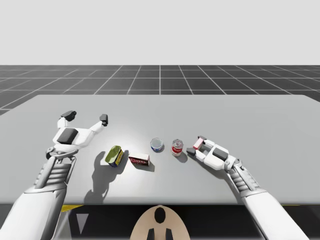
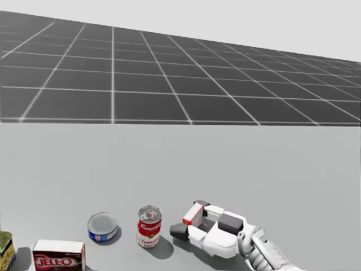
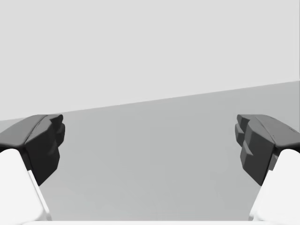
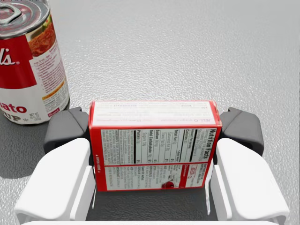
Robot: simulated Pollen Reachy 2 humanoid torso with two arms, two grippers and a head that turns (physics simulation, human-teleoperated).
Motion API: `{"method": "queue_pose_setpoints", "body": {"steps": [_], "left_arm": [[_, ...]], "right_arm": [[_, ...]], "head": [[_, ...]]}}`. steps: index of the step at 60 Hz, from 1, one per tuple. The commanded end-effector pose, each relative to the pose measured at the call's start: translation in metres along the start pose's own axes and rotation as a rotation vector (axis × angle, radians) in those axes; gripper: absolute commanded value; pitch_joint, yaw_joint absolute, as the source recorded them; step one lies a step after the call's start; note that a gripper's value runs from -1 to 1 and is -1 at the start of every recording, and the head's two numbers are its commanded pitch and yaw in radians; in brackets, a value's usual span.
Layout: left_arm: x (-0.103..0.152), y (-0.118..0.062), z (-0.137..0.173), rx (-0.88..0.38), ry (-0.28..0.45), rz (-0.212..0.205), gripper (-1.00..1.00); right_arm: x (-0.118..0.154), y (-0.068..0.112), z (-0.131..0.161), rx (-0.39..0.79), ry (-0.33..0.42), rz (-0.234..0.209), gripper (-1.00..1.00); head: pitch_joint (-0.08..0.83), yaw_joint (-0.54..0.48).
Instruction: Lift the gelatin box off the table.
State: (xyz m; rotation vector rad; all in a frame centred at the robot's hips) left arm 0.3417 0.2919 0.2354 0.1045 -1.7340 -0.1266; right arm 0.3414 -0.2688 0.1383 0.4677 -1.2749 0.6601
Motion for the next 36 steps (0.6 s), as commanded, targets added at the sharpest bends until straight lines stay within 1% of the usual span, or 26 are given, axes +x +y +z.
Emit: {"method": "queue_pose_setpoints", "body": {"steps": [1,5,9,14,16,18,20,21,23,25,27,29,33,34,36], "left_arm": [[0.000,0.000,0.000,0.000,0.000,0.002,-1.00],[0.000,0.000,0.000,0.001,0.001,0.003,-1.00],[0.001,0.000,0.000,0.002,0.001,0.004,-1.00],[0.001,0.000,0.000,0.003,0.000,0.005,-1.00],[0.001,0.001,0.000,0.003,0.000,0.006,-1.00],[0.002,0.001,0.000,0.004,-0.001,0.006,-1.00],[0.002,0.001,0.000,0.005,-0.001,0.006,-1.00],[0.002,0.001,0.000,0.005,-0.001,0.007,-1.00],[0.002,0.001,0.001,0.005,-0.001,0.007,-1.00],[0.002,0.001,0.001,0.006,-0.002,0.007,-1.00],[0.002,0.001,0.001,0.006,-0.003,0.008,-1.00],[0.003,0.001,0.001,0.007,-0.005,0.008,-1.00],[0.003,0.002,0.001,0.008,-0.007,0.007,-1.00],[0.003,0.002,0.001,0.009,-0.007,0.007,-1.00],[0.003,0.002,0.001,0.009,-0.007,0.007,-1.00]], "right_arm": [[-0.006,0.000,0.003,-0.012,0.024,-0.017,1.00],[0.007,-0.001,0.007,-0.019,0.003,0.000,1.00],[0.026,-0.001,0.012,-0.027,-0.027,0.034,1.00],[0.060,0.000,0.020,-0.049,-0.081,0.094,1.00],[0.069,0.000,0.022,-0.057,-0.097,0.104,1.00],[0.087,0.000,0.026,-0.083,-0.132,0.130,1.00],[0.096,0.000,0.029,-0.092,-0.155,0.133,1.00],[0.109,0.000,0.032,-0.102,-0.186,0.140,1.00],[0.118,0.000,0.034,-0.110,-0.203,0.152,1.00],[0.134,0.001,0.039,-0.126,-0.238,0.165,1.00],[0.141,0.001,0.041,-0.131,-0.252,0.170,1.00],[0.155,0.002,0.045,-0.155,-0.288,0.191,1.00],[0.174,0.002,0.052,-0.192,-0.348,0.202,1.00],[0.187,0.003,0.057,-0.217,-0.390,0.206,1.00],[0.191,0.003,0.059,-0.227,-0.405,0.206,1.00]], "head": [[0.314,-0.25],[0.315,-0.25],[0.317,-0.25],[0.316,-0.25],[0.315,-0.25],[0.315,-0.25],[0.314,-0.25],[0.313,-0.25],[0.312,-0.25],[0.311,-0.25],[0.310,-0.25],[0.308,-0.25],[0.306,-0.25],[0.305,-0.25],[0.304,-0.25]]}}
